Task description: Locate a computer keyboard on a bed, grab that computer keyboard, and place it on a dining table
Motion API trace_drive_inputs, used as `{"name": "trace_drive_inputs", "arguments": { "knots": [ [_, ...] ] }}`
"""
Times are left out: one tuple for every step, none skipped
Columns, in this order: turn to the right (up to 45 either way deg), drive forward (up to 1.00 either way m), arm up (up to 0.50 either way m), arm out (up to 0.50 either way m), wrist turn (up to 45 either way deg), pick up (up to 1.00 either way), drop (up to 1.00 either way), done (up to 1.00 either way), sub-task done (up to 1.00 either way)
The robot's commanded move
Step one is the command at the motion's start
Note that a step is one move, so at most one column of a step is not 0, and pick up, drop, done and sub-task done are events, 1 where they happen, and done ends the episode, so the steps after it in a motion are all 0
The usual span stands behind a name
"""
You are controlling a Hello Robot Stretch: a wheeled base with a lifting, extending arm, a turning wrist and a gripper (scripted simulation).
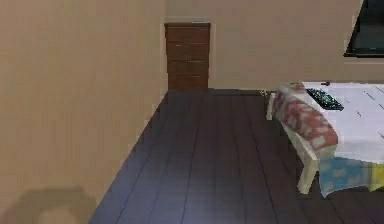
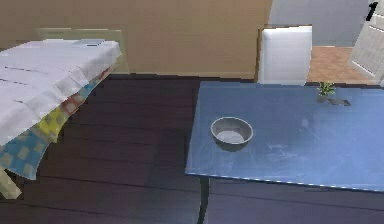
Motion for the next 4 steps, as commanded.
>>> {"name": "trace_drive_inputs", "arguments": {
  "knots": [
    [15.0, 0.0, 0.0, 0.0, 0.0, 0.0, 0.0, 0.0, 0.0],
    [0.0, 0.2, 0.0, 0.0, 0.0, 0.0, 0.0, 0.0, 0.0],
    [45.0, 0.0, 0.0, 0.0, 0.0, 0.0, 0.0, 0.0, 0.0],
    [15.0, 0.0, 0.0, 0.0, 0.0, 0.0, 0.0, 0.0, 0.0]
  ]
}}
